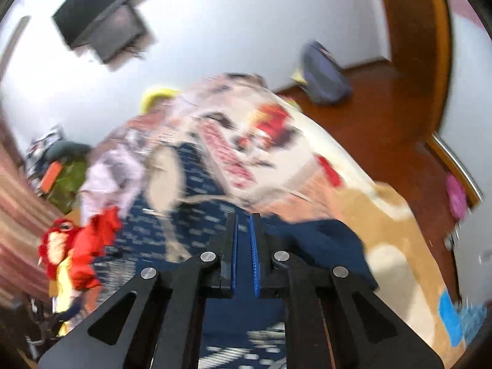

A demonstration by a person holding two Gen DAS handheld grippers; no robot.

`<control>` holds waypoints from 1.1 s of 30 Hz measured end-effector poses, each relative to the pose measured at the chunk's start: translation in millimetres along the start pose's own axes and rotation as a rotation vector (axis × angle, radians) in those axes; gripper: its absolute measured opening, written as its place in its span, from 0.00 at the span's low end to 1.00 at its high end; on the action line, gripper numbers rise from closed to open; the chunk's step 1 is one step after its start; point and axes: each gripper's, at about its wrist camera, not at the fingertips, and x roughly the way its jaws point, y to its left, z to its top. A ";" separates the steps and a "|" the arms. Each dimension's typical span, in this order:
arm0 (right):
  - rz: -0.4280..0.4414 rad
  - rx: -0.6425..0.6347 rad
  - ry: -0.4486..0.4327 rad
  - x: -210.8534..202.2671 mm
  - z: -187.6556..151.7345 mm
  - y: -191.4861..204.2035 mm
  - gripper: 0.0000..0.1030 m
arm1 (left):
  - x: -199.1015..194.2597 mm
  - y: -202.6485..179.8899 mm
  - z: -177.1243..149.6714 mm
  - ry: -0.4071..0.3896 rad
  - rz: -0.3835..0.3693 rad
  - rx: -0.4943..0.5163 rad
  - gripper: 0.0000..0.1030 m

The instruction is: Fold large clothes

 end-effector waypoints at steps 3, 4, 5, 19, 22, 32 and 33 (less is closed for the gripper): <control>0.062 -0.096 -0.018 -5.5 7.7 49.8 0.07 | -9.9 11.4 0.2 -0.021 -0.006 -0.023 0.81; 0.069 -0.135 -0.025 -6.8 7.1 66.9 0.07 | -12.2 15.0 -0.2 -0.026 -0.009 -0.032 0.81; 0.070 -0.163 -0.030 -6.6 4.9 78.1 0.07 | -14.1 18.2 -0.6 -0.028 -0.011 -0.039 0.81; -0.059 -0.022 0.211 15.8 -56.2 1.3 0.44 | -11.2 29.9 -4.7 -0.001 -0.022 -0.072 0.81; -0.066 0.118 0.256 15.4 -67.0 -42.9 0.44 | -4.1 20.4 -3.8 0.016 -0.037 -0.068 0.81; -0.034 0.272 0.302 37.5 -89.9 -92.7 0.44 | 17.8 -22.0 0.5 0.063 -0.028 0.001 0.81; -0.034 0.277 0.294 41.2 -88.6 -93.7 0.44 | 19.2 -26.0 1.4 0.065 -0.029 0.008 0.81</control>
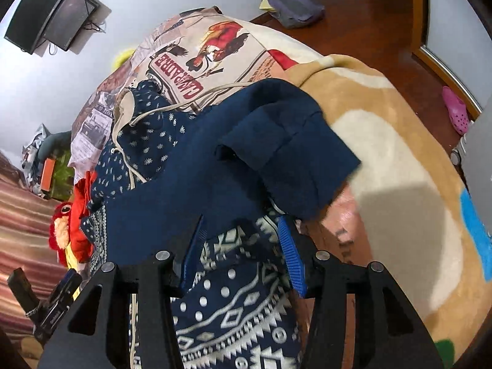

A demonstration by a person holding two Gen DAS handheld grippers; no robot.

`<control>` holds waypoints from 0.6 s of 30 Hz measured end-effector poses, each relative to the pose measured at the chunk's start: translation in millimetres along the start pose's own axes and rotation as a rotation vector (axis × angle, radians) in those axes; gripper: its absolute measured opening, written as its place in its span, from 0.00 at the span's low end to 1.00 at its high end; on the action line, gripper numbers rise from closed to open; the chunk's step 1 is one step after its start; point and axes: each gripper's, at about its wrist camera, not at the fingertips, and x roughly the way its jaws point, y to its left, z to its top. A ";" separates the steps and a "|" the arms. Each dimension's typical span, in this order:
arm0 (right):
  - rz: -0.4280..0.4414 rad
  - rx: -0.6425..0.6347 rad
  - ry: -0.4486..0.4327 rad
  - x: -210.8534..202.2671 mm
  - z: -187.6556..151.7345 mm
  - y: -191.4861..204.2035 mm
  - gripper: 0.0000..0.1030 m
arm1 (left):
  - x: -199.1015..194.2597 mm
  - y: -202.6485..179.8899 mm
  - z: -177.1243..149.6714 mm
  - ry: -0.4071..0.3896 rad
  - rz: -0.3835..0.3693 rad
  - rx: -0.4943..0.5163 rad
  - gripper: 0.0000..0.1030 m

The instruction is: Fold large clothes

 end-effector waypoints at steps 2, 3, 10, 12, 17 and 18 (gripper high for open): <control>0.006 0.017 -0.018 6.9 7.1 0.1 0.44 | 0.8 -5.9 1.7 0.000 0.003 0.014 0.81; 0.012 0.024 -0.022 10.6 11.2 1.7 0.44 | 1.4 -9.0 2.8 -0.002 0.005 0.023 0.81; -0.059 -0.015 -0.101 23.1 35.6 9.7 0.44 | 8.2 -18.3 5.1 0.005 0.017 0.054 0.81; -0.076 -0.016 -0.124 26.6 39.1 9.0 0.37 | 8.6 -18.2 4.7 0.006 0.010 0.054 0.81; -0.092 -0.060 -0.185 10.8 39.4 22.1 0.08 | 2.4 -13.4 3.1 -0.013 0.012 0.057 0.81; -0.092 -0.083 -0.215 2.2 38.1 29.2 0.08 | 0.7 -11.1 2.8 -0.017 0.012 0.054 0.81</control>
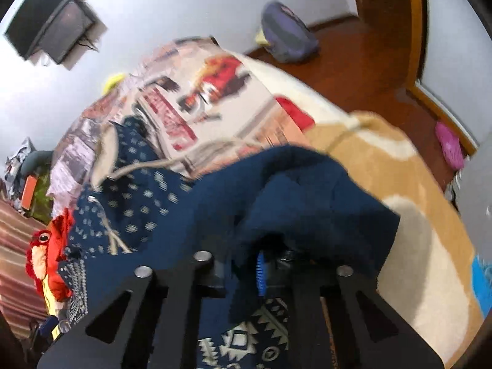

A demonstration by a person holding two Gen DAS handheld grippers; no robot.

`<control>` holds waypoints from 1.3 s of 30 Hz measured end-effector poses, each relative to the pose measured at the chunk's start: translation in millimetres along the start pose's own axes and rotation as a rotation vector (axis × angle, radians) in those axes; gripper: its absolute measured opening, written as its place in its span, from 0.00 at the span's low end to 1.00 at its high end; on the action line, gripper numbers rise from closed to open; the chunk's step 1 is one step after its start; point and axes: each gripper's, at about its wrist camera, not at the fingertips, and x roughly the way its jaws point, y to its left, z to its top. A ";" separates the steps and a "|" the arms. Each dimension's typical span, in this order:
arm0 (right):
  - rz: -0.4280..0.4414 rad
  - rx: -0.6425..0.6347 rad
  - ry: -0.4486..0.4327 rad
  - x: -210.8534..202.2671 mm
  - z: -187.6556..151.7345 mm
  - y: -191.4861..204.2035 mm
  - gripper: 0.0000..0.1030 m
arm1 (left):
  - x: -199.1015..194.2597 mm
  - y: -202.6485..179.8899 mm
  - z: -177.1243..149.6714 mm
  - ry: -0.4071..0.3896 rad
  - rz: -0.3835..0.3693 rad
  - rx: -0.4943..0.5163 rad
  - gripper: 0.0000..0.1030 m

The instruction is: Fold large clothes

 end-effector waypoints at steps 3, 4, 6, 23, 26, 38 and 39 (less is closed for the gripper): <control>0.039 -0.058 -0.075 -31.2 6.8 21.7 0.08 | -4.8 7.9 -1.9 -0.009 -0.008 -0.020 0.81; 0.061 -0.077 -0.093 -42.2 9.5 31.1 0.08 | -6.8 10.7 -2.6 -0.013 -0.009 -0.029 0.81; 0.104 -0.109 -0.114 -57.7 14.2 50.2 0.08 | -12.2 17.0 -3.9 -0.027 -0.016 -0.046 0.81; 0.350 -0.458 0.202 6.0 -74.5 265.6 0.07 | -55.4 90.6 -25.4 -0.098 -0.006 -0.169 0.81; 0.309 -0.477 0.368 48.0 -103.5 270.0 0.08 | -56.6 102.6 -32.4 -0.090 0.005 -0.188 0.81; 0.247 -0.547 0.670 65.8 -147.1 258.8 0.21 | -49.1 115.4 -42.9 -0.058 0.017 -0.231 0.81; 0.250 -0.558 0.661 59.5 -145.0 258.5 0.23 | -49.7 112.9 -41.9 -0.059 0.020 -0.223 0.81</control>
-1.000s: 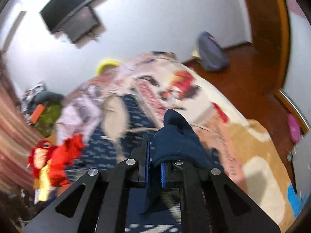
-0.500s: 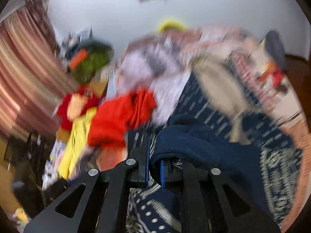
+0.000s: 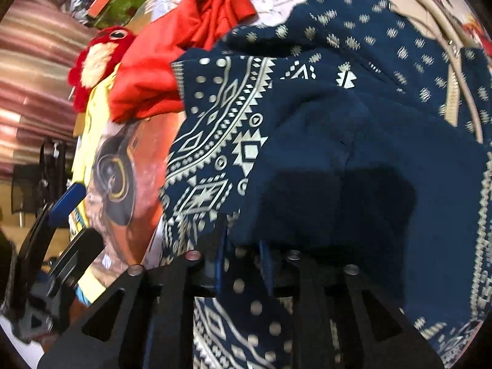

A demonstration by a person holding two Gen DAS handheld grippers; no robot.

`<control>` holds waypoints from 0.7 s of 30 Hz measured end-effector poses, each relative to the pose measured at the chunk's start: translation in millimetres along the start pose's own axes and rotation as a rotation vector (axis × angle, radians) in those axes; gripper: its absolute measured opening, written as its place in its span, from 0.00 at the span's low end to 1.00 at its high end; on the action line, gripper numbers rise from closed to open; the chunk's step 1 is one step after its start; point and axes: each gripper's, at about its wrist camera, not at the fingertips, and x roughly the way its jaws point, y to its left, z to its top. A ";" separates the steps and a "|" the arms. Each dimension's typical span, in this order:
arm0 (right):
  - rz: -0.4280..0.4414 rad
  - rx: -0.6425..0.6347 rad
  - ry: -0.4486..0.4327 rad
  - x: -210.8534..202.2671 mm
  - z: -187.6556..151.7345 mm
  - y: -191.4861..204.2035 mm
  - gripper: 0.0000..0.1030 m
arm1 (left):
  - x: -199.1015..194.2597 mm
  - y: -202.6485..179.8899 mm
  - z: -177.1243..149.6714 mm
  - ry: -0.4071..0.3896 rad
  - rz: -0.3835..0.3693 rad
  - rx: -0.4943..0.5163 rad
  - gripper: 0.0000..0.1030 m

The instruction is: Fold large clothes

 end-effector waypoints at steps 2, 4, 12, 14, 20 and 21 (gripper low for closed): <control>-0.006 -0.030 -0.032 -17.2 -6.1 2.9 0.26 | -0.4 -5.3 1.3 -0.001 0.004 0.017 0.81; -0.030 -0.057 -0.085 -39.4 -14.2 2.8 0.29 | -0.2 -11.6 3.1 0.001 0.010 0.039 0.81; -0.286 -0.102 -0.352 -133.6 -43.1 -30.4 0.41 | 13.5 -57.4 13.9 0.022 0.024 0.170 0.81; -0.337 -0.082 -0.390 -149.3 -50.4 -45.8 0.42 | 22.4 -75.9 14.9 0.035 0.019 0.237 0.81; -0.380 0.062 -0.398 -157.3 -73.1 -106.4 0.43 | 78.4 -110.7 9.1 0.157 0.086 0.406 0.86; -0.386 0.084 -0.382 -152.3 -76.9 -118.0 0.43 | 89.1 -113.8 7.9 0.177 0.116 0.429 0.86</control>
